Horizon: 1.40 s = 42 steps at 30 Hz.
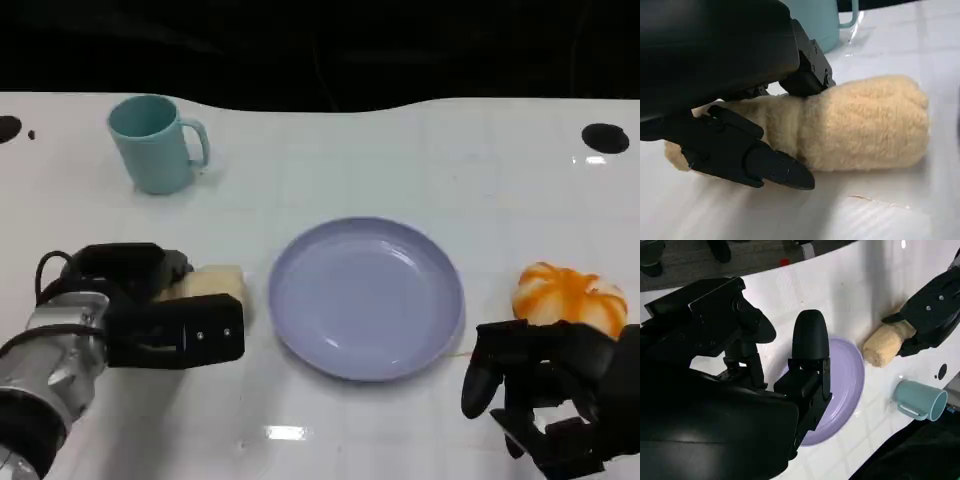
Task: Grasp the towel on the left side of the plate with the left hand and place it into the plate.
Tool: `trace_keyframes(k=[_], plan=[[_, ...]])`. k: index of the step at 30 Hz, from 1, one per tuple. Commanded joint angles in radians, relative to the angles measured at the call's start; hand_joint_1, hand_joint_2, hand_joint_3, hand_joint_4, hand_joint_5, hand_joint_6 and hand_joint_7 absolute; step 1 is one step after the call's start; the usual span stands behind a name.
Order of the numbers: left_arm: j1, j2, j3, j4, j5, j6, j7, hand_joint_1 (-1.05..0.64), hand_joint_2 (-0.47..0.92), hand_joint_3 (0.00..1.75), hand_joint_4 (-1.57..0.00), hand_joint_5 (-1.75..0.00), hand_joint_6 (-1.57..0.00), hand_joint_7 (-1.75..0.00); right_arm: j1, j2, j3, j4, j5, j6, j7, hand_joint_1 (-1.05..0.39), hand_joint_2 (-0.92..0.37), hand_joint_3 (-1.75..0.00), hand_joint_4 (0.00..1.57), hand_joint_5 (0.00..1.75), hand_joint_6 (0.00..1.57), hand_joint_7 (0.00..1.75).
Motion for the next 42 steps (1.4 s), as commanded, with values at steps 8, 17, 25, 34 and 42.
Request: trace_keyframes(k=[8, 17, 25, 34, 42], plan=[[0.02, 0.007, 0.029, 0.05, -0.043, -0.13, 0.229, -0.23, 0.91, 0.23, -0.8, -1.74, -0.77, -1.24, 0.003, -0.007, -0.002, 0.003, 0.003, -0.003, 0.0, 0.04, -0.59, -1.06, 0.69, 1.67, 0.69, 1.42], [0.082, 0.004, 0.118, -0.123, -0.112, -0.116, 0.269, -0.22, 0.8, 0.55, -0.88, -1.75, -0.59, -1.75, 0.0, -0.005, 0.001, 0.013, 0.001, -0.013, 0.0, 0.05, -0.59, -1.06, 0.7, 1.67, 0.7, 1.42], [0.103, -0.001, 0.116, -0.294, -0.093, -0.148, 0.262, -0.22, 0.67, 0.73, -0.85, -1.75, -0.59, -1.75, -0.003, -0.003, 0.007, 0.024, -0.002, -0.013, -0.001, 0.04, -0.6, -1.05, 0.71, 1.67, 0.7, 1.41], [0.053, -0.078, 0.062, -0.38, -0.062, -0.136, 0.184, -0.21, 0.58, 0.87, -0.87, -1.75, -0.63, -1.7, -0.004, -0.002, 0.016, 0.018, -0.006, -0.011, -0.005, 0.04, -0.61, -1.05, 0.7, 1.69, 0.7, 1.42], [0.011, -0.161, -0.007, -0.369, -0.027, -0.09, 0.109, -0.22, 0.5, 0.88, -0.88, -1.75, -0.61, -1.75, -0.007, 0.0, 0.019, 0.019, -0.01, -0.011, -0.007, 0.04, -0.6, -1.05, 0.69, 1.69, 0.69, 1.42]])
